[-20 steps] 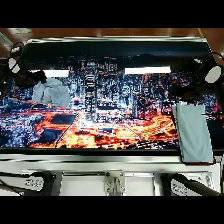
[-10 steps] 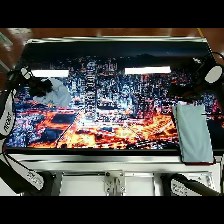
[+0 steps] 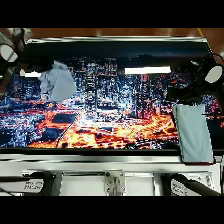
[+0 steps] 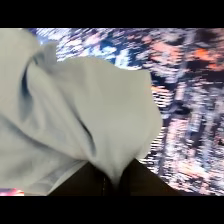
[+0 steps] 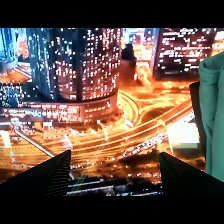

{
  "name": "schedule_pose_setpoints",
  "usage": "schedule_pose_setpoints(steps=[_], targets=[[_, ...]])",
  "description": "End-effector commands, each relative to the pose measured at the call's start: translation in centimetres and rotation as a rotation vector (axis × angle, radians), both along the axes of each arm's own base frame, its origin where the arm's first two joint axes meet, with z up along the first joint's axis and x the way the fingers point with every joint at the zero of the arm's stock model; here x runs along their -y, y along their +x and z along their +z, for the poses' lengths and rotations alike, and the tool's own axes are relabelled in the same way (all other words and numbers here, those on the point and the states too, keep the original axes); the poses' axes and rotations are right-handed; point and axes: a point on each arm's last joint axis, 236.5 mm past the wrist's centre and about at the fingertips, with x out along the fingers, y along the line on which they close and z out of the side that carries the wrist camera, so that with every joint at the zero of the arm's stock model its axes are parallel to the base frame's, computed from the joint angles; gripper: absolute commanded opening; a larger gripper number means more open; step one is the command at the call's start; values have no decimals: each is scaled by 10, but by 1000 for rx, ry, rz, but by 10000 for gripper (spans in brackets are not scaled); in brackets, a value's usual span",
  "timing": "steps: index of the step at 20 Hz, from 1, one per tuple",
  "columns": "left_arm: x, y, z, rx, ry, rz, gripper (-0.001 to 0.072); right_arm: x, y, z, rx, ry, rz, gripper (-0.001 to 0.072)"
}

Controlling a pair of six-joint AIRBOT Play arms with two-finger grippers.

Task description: Fold the shirts.

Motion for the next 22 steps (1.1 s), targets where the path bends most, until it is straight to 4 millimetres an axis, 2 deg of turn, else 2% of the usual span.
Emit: schedule_pose_setpoints(steps=[1,2,4,5,7,9,10,12,13,15,16,17,18,19,20,22], targets=[[88,-84,140,283,-55,-202,41,-16,-8,15,22,49,63,671],[113,-111,164,324,-94,-254,40,-17,-10,27,55,47,71,671],[152,-152,186,359,-143,-349,40,-16,-18,56,143,21,102,671],[167,-163,185,349,-146,-378,40,-12,-23,70,186,-8,113,671],[195,-176,161,292,-127,-415,40,-7,-36,94,245,-45,115,671],[225,-186,106,168,-101,-452,41,-9,-50,102,245,-47,124,671],[240,-193,69,90,-83,-469,41,-11,-55,102,228,-40,129,671],[261,-205,-7,-48,-50,-480,41,-19,-62,89,183,-4,139,671],[264,-209,-41,-110,-48,-455,41,-23,-67,75,146,21,142,671],[255,-210,-100,-208,-40,-385,41,-35,-82,38,53,86,142,671],[247,-211,-121,-258,-46,-347,43,-44,-87,20,22,130,137,671],[241,-212,-131,-305,-73,-315,108,-56,-90,5,10,184,142,672],[235,-209,-131,-327,-100,-285,407,-66,-89,-6,16,231,146,673],[223,-199,-124,-327,-114,-249,628,-70,-86,-12,24,252,139,675],[205,-189,-114,-319,-110,-220,641,-69,-79,-14,39,254,130,676],[154,-169,-86,-283,-65,-198,641,-58,-67,-16,76,233,114,676]])
